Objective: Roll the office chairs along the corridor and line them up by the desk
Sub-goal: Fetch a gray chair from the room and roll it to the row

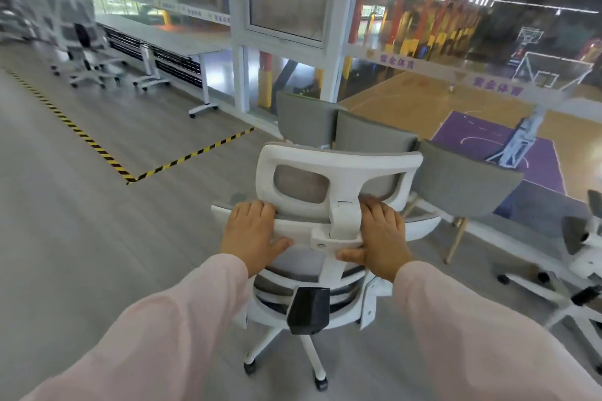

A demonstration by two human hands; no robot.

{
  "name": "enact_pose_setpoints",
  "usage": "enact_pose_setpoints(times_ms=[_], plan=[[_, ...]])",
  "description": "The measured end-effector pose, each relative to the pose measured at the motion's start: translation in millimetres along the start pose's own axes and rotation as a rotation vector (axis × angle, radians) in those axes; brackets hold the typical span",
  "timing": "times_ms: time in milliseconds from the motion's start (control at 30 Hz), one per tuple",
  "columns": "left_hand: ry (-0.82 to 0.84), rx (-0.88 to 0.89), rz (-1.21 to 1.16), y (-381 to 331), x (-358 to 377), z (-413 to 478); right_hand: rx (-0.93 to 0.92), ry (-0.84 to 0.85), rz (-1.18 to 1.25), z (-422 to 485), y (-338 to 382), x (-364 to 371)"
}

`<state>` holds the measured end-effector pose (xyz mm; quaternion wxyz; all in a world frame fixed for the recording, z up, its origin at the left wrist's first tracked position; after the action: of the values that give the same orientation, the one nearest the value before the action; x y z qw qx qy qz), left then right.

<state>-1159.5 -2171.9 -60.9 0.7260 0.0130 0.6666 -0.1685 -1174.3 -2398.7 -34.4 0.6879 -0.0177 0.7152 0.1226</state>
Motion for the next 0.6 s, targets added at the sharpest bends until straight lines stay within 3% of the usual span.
enact_pose_setpoints(times_ms=[267,600], plan=[[0.067,-0.190,0.029,56.9,-5.0,123.1,-0.185,-0.010,0.015,168.3,-7.3,-5.4],[0.033,-0.306,0.015,149.4,-7.2,268.5,-0.289,0.045,0.030,371.8,12.3,-9.9]])
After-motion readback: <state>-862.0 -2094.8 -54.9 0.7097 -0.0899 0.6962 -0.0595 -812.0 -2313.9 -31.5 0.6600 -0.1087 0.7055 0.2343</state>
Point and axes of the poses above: each hand's wrist, its own z-axis towards the middle knuckle, its own x-axis out of the palm, y = z × x, the point moved 3 cm from there along z, towards the middle knuckle, and after that the axes turned 13 degrees about y, right-handed, at the moved point
